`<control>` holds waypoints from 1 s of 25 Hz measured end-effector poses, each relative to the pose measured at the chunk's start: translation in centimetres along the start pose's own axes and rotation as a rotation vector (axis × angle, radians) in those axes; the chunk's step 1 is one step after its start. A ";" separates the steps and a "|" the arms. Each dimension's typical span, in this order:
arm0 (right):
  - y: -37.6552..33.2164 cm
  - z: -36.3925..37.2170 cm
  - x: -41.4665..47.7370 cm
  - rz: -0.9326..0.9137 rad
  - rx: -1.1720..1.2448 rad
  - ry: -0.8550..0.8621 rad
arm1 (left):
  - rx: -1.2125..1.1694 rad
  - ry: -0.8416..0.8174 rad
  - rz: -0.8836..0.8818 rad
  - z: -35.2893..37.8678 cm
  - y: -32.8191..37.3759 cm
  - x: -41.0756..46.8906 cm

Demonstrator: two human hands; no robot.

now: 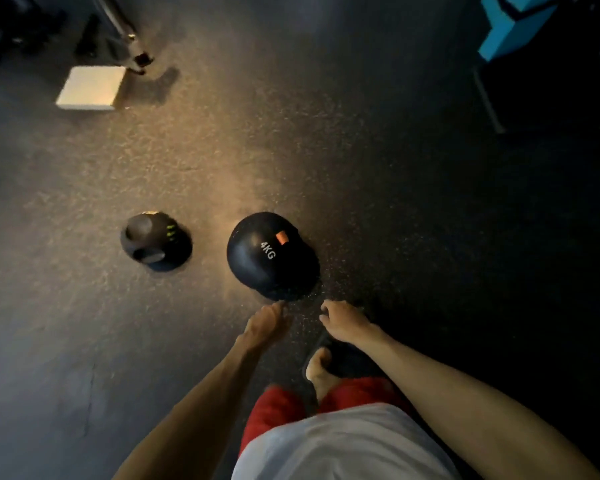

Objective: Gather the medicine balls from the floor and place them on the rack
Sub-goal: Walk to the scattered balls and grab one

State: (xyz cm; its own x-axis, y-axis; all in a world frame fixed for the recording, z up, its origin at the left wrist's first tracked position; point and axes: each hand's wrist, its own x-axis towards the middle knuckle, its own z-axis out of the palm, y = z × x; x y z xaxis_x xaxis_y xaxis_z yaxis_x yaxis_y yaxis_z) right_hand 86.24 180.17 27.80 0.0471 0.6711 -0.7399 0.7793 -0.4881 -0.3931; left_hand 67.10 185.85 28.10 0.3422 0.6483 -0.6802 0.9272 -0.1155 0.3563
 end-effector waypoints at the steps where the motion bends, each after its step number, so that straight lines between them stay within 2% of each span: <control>1: 0.3 -0.5 0.4 0.022 0.042 0.021 | 0.021 -0.032 0.031 -0.7 0.5 1.5; 8: 5.1 1.0 2.7 0.290 0.359 0.141 | 0.258 -0.272 0.214 -2.1 5.4 9.9; 14: 8.8 7.5 7.6 0.570 0.623 0.239 | 0.517 -0.447 0.399 3.3 8.3 18.5; 17: 11.7 12.6 12.6 0.712 0.738 0.293 | 0.604 -0.546 0.522 8.2 7.9 23.6; 22: 17.4 23.3 22.7 0.911 0.907 0.322 | 0.655 -0.630 0.599 19.8 4.6 33.7; 25: 21.2 29.9 28.0 0.974 1.013 0.282 | 0.713 -0.672 0.653 27.6 2.4 39.1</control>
State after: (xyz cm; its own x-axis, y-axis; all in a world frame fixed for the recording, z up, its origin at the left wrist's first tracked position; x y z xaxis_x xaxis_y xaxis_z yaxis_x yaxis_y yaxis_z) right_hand 85.42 171.91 -17.56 0.5078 -0.1286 -0.8518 -0.4032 -0.9093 -0.1031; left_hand 86.90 190.14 -15.33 0.5979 -0.1922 -0.7782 0.3486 -0.8119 0.4684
